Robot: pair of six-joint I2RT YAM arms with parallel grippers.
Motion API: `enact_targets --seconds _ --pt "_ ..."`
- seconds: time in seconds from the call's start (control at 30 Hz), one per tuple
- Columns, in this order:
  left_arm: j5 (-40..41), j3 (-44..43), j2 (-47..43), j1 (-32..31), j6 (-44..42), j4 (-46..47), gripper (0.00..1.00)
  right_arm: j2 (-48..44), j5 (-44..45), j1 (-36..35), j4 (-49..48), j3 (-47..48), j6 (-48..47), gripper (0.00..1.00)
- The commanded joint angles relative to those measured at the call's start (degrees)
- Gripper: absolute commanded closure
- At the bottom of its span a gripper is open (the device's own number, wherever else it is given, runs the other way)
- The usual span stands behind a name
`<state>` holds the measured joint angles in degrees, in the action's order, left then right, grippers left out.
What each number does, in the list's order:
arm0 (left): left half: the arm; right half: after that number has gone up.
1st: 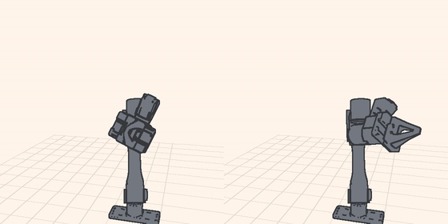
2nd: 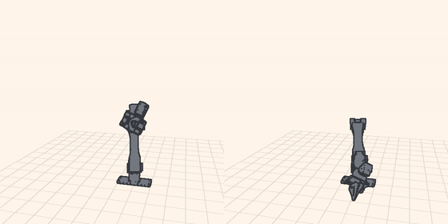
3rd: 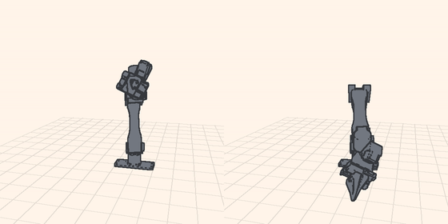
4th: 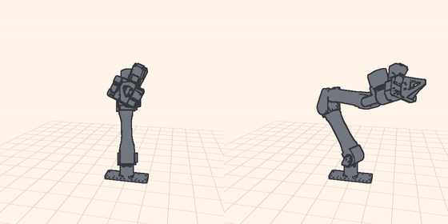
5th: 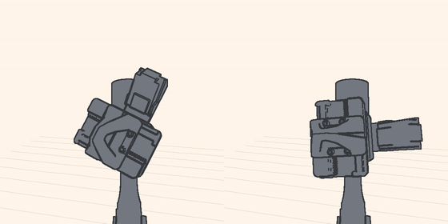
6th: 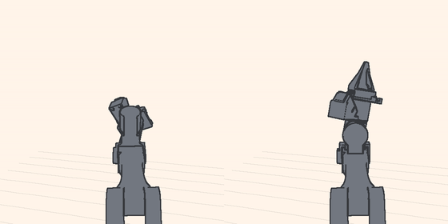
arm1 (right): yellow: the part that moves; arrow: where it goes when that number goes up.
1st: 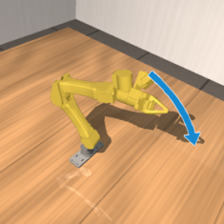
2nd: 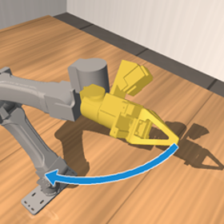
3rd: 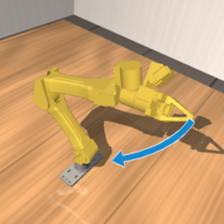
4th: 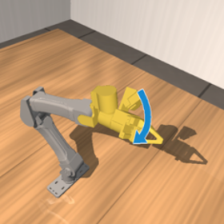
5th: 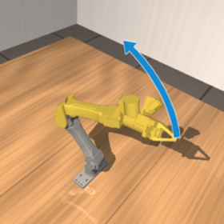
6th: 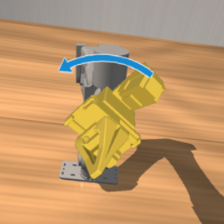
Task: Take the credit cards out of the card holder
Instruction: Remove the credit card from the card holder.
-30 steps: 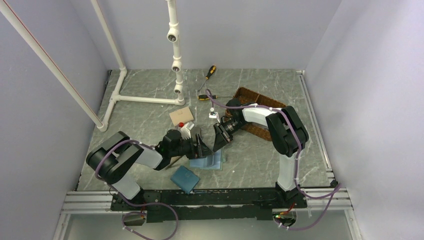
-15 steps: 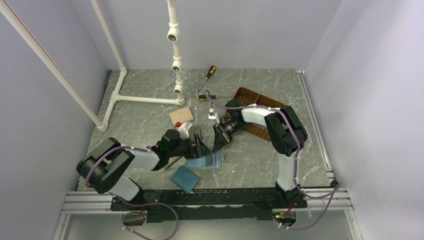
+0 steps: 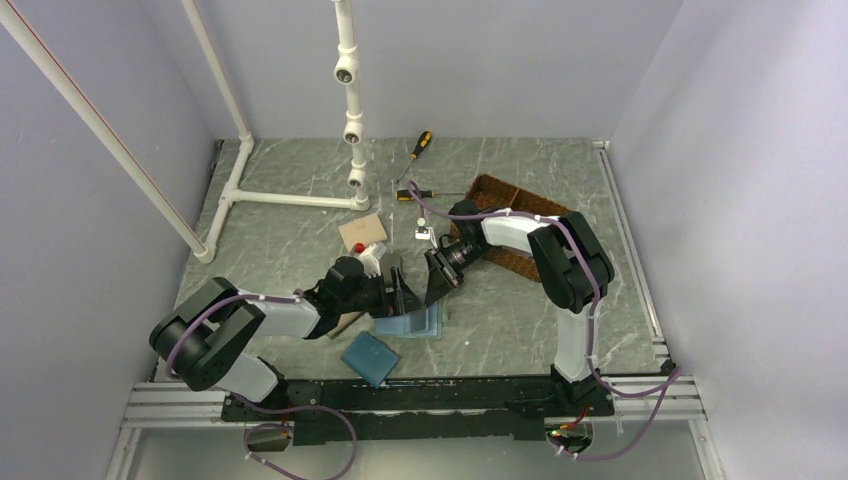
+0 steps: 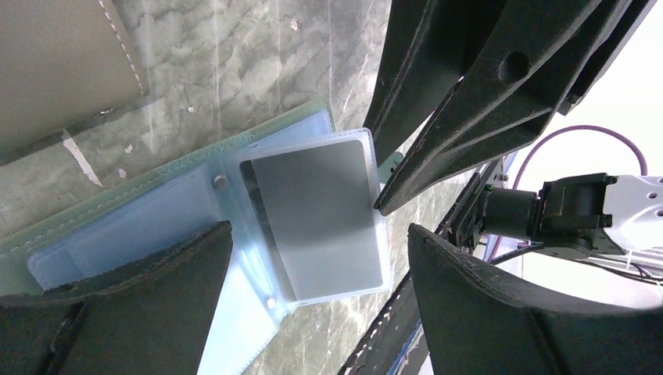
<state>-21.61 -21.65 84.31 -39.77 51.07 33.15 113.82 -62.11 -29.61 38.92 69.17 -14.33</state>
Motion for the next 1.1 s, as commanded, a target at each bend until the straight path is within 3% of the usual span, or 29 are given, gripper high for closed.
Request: enact_targets --seconds 0.0,0.6,0.87,1.07 --pt "1.9 -0.6 0.0 -0.6 -1.9 -4.1 0.11 0.2 -2.2 -0.4 -0.9 1.1 -0.2 0.73" --pt "2.7 -1.7 1.2 -2.2 -2.2 -5.3 0.12 1.0 -7.6 -0.4 -2.0 0.9 1.2 0.67" --pt "4.0 -1.8 1.4 -2.2 -1.7 -6.4 0.26 1.3 -7.3 -0.4 -2.3 0.9 1.7 0.75" --pt "3.9 -1.5 0.8 -2.2 -1.5 -6.4 0.37 1.3 -5.4 -0.4 -2.7 0.8 2.0 0.76"
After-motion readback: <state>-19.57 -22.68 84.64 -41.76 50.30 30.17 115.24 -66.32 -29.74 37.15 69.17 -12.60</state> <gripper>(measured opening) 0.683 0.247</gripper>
